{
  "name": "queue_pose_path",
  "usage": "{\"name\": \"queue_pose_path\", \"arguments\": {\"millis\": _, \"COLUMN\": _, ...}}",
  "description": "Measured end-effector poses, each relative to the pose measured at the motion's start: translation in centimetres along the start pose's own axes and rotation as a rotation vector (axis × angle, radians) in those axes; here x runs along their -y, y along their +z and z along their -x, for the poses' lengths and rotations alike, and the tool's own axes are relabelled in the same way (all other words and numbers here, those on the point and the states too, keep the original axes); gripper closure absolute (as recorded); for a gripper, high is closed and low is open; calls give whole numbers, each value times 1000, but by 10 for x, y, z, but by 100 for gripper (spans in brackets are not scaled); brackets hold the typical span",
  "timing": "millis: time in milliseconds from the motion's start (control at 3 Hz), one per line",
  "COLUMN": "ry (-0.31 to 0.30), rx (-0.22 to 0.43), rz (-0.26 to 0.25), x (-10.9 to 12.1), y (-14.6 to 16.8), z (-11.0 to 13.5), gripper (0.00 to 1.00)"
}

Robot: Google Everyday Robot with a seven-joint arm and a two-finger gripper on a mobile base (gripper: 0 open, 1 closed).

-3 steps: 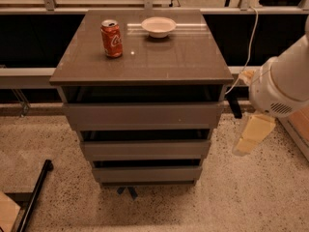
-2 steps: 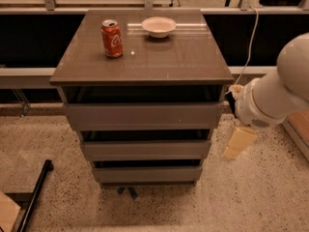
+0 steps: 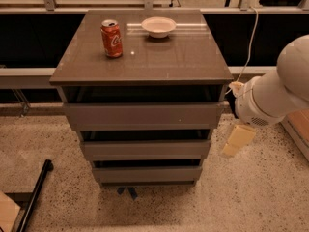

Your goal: Open middle drawer

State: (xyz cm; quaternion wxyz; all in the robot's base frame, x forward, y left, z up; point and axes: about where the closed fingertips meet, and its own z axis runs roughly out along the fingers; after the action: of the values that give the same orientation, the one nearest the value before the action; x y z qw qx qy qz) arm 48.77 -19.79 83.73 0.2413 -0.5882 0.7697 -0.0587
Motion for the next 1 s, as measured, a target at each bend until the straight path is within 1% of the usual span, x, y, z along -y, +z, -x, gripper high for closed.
{"name": "queue_pose_path", "arguments": {"millis": 333, "ry": 15, "rx": 30, "rz": 7, "x": -10, "y": 28, "z": 4, "gripper": 0}}
{"name": "queue_pose_path", "arguments": {"millis": 667, "ry": 61, "rx": 104, "rz": 18, "x": -21, "y": 75, "z": 2, "gripper": 0}}
{"name": "queue_pose_path", "arguments": {"millis": 1000, "ry": 124, "rx": 194, "rz": 17, "x": -27, "y": 125, "z": -2, "gripper": 0}}
